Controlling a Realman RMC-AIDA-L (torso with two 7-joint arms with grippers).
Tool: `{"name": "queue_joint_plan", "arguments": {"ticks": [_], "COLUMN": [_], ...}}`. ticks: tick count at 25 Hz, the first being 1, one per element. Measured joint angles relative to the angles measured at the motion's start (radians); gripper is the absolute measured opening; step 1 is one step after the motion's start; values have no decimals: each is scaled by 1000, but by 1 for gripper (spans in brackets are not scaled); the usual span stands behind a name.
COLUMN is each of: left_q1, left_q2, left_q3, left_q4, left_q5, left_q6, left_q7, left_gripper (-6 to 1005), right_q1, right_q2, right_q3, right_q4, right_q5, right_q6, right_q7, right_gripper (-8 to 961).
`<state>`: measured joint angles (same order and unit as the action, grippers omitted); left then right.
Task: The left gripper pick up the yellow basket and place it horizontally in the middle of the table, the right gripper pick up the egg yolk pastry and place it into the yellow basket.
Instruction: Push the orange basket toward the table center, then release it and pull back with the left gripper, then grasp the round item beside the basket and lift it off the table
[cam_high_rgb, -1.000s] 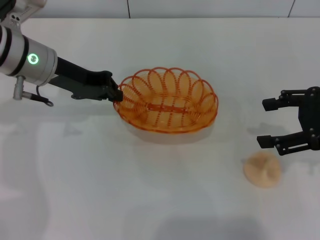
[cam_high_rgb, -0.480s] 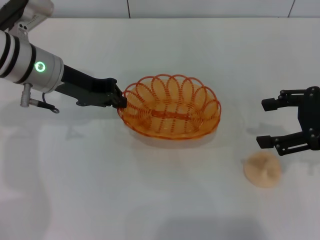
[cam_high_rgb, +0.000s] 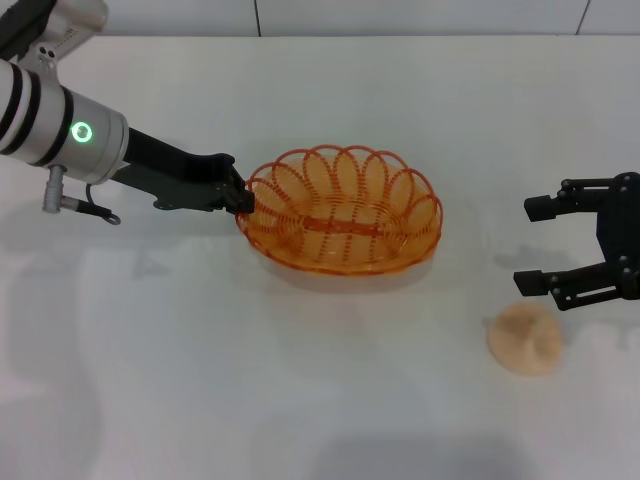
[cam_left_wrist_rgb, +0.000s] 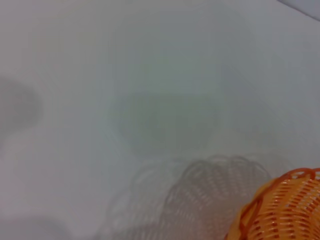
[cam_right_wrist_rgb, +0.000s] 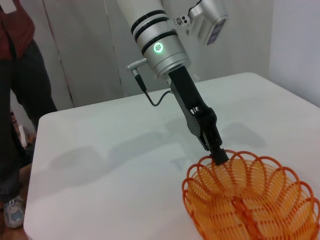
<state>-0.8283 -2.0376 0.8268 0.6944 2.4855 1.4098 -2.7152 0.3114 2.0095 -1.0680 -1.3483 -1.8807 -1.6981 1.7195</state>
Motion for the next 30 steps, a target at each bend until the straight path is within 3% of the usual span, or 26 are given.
{"name": "queue_joint_plan", "arguments": {"ticks": [8, 13, 19, 24, 30], "left_q1": [-1, 1, 18, 24, 26], "left_q2": [-9, -11, -6, 15, 46], "left_q3": [0, 0, -4, -7, -10], "left_q4": [-1, -1, 3, 8, 13], "left_q5": [-2, -28, -76, -112, -177], "left_q6": [0, 5, 9, 21, 37], "left_q7": [2, 21, 36, 39, 112], "left_gripper": [54, 153, 281, 387, 692], "right_q1": [0, 0, -7, -9, -5], "right_q2": [0, 0, 0, -1, -2], "right_q3": [2, 2, 4, 5, 6], "right_q4": [2, 3, 2, 2, 5], "right_q5": [-2, -3, -2, -2, -3], "right_q6": [0, 0, 0, 0, 4], "right_q7": [0, 0, 0, 1, 1], "right_gripper": [855, 855, 855, 855, 854]}}
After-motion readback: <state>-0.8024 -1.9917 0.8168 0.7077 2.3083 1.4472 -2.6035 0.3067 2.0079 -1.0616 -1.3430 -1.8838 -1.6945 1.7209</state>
